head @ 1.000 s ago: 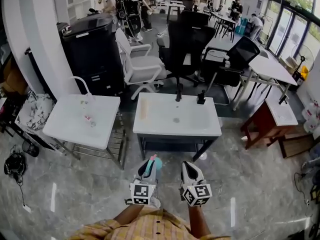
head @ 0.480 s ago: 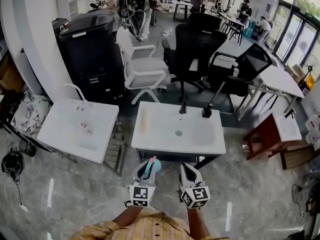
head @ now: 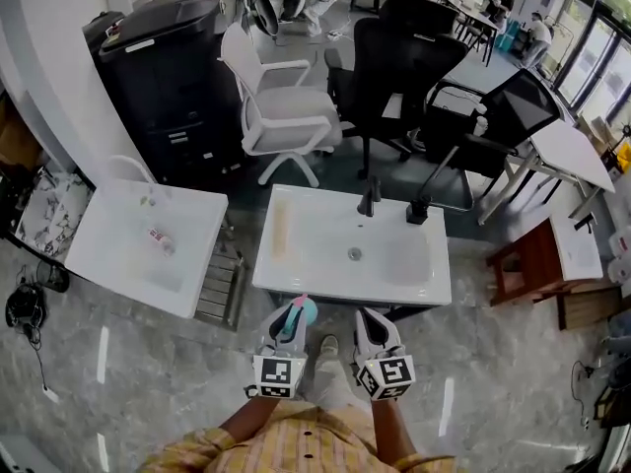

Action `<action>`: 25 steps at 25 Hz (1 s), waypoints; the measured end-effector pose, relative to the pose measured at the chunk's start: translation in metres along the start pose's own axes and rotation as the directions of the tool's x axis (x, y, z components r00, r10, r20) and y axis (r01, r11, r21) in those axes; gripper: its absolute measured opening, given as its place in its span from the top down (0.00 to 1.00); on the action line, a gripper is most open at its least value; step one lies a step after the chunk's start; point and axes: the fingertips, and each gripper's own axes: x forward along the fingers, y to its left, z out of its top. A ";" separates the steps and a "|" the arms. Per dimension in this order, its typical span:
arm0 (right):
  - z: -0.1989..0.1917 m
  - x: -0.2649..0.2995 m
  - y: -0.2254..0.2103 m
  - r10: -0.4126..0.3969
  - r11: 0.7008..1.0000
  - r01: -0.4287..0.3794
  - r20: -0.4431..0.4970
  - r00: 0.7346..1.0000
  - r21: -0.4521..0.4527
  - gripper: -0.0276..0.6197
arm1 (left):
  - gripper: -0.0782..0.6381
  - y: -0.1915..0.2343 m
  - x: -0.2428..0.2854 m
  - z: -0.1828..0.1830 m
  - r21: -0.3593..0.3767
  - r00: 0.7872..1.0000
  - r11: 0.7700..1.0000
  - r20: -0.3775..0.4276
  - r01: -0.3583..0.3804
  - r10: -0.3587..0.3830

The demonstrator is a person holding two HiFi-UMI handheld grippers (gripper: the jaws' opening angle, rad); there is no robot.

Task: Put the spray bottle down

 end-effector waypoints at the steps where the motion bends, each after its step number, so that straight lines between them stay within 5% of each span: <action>1: 0.003 0.010 -0.006 0.006 1.000 -0.006 0.002 1.000 -0.005 0.96 | 0.79 0.004 0.010 0.003 0.001 1.000 1.000 0.005 -0.009 0.009; 11: 0.037 0.088 -0.069 0.078 0.997 -0.077 0.018 0.997 -0.007 0.96 | 0.79 0.022 0.104 0.033 0.009 0.996 0.996 -0.011 -0.085 0.085; 25: 0.027 0.153 -0.125 0.130 0.991 -0.129 -0.048 0.990 0.026 0.95 | 0.79 0.044 0.217 0.033 0.004 0.991 0.993 -0.068 -0.116 0.116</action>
